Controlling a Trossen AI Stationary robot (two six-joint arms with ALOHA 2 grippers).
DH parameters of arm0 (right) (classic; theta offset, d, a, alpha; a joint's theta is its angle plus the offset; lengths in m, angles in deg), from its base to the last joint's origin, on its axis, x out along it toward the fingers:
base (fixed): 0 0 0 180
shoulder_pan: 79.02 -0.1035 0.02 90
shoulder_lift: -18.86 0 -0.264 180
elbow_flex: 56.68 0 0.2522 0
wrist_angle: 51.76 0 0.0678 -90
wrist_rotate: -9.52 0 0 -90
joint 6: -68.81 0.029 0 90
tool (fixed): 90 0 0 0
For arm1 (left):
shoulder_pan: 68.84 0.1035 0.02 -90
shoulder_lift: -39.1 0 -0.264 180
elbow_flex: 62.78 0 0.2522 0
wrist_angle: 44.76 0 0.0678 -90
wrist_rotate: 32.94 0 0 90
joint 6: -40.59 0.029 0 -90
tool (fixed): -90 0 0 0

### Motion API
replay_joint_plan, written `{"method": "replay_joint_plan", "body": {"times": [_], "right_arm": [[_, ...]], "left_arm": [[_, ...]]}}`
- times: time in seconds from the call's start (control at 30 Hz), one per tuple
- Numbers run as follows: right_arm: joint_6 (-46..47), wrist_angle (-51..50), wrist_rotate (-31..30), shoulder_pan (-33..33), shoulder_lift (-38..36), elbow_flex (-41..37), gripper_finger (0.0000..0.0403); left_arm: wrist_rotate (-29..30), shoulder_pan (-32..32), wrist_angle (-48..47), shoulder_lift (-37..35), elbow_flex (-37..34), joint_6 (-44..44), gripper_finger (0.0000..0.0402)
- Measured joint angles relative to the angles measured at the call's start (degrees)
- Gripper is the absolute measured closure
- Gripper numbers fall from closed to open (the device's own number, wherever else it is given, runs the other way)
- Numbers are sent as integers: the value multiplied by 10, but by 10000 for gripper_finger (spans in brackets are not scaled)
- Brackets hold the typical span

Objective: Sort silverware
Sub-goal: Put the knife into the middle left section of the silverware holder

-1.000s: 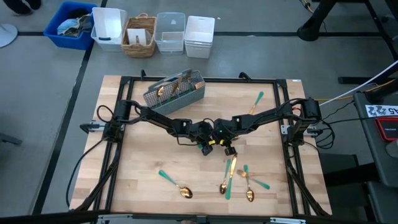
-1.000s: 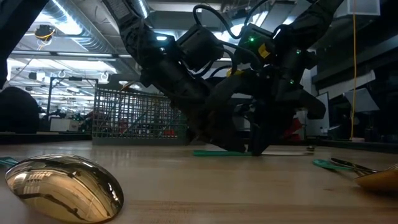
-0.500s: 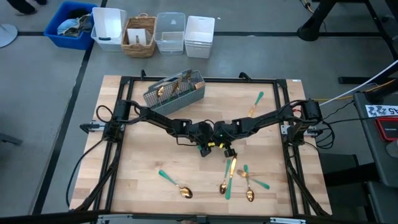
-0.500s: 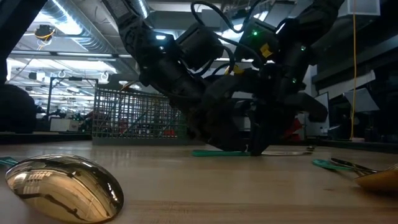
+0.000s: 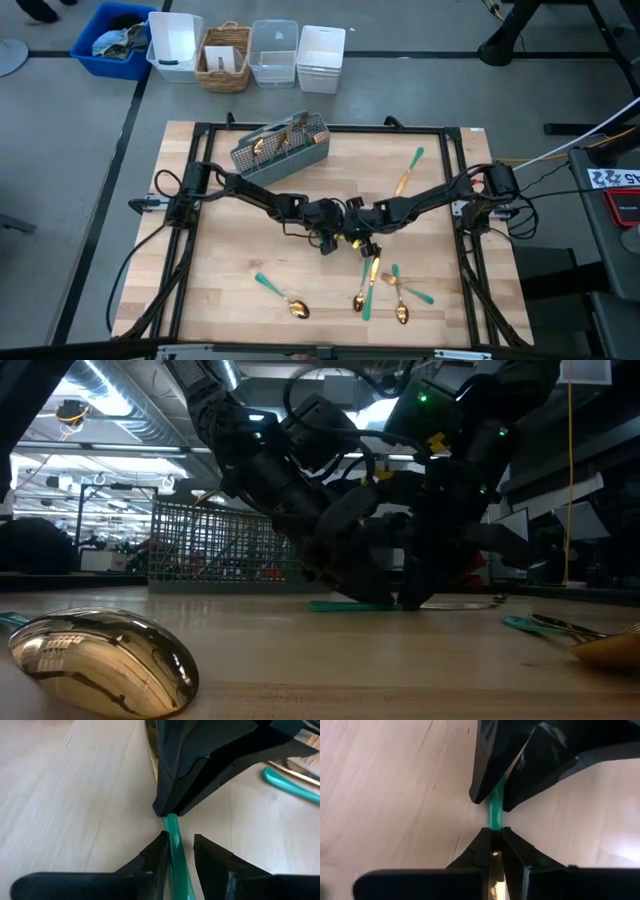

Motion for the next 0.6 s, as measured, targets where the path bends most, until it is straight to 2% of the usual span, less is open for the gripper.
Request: {"method": "replay_joint_plan", "body": {"times": [0.33,0.6], "right_arm": [[-3,26,-89,-39,-10,-1,375],[-2,23,-90,-41,-12,0,374]], "left_arm": [[19,-6,-1,0,0,20,356],[19,-6,-3,0,0,19,356]]}}
